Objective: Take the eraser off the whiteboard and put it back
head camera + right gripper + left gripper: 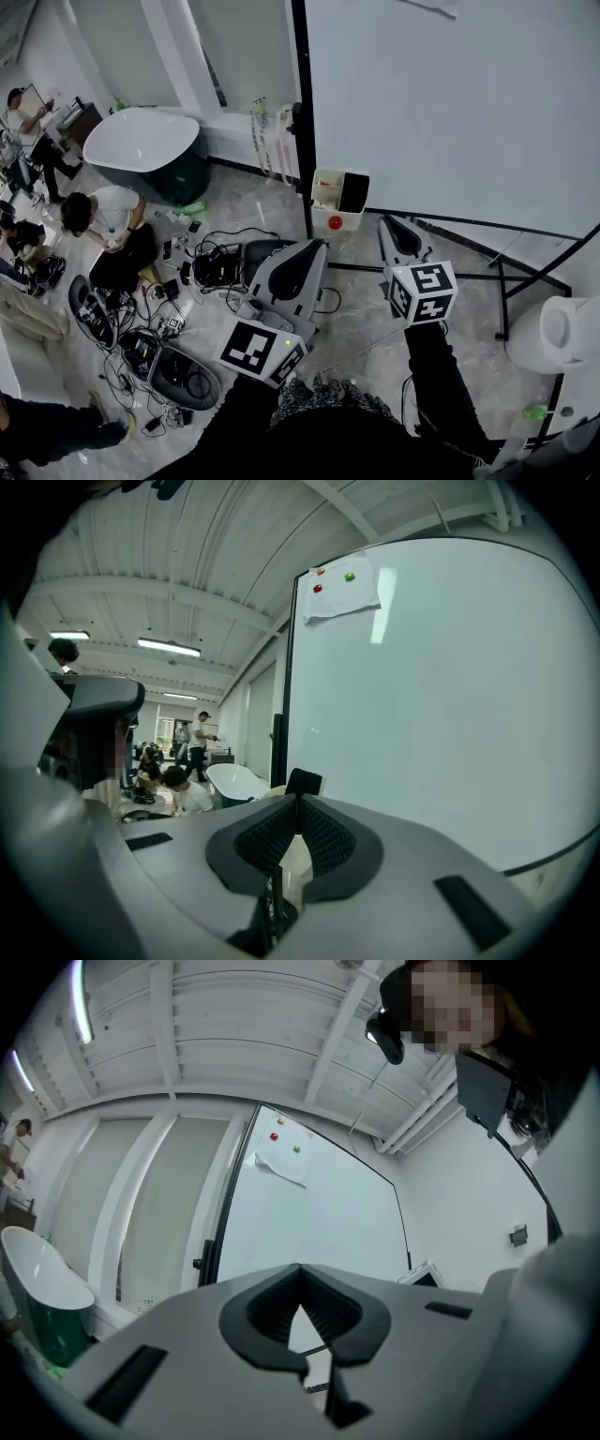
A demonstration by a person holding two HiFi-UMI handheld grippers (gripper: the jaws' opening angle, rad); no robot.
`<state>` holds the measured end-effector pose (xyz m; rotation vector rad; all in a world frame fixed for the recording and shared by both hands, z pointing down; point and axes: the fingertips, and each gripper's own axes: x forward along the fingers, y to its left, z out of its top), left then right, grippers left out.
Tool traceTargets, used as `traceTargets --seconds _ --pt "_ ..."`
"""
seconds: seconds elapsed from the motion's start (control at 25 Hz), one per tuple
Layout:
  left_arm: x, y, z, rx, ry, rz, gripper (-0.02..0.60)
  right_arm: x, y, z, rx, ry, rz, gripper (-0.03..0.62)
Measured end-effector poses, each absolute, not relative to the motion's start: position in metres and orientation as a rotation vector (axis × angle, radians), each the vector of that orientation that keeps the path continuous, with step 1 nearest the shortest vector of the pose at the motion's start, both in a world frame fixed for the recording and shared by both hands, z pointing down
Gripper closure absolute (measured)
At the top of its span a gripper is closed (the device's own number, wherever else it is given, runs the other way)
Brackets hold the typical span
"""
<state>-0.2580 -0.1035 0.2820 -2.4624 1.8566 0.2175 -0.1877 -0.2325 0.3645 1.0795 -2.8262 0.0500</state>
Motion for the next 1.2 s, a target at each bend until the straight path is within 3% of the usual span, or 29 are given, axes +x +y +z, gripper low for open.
traceTargets --seconds 1.2 --pt "-0.166 -0.11 0.287 -2.419 1.842 0.099 0.575 -0.097 -0.168 0.344 1.074 -2.852 0.067 0.583"
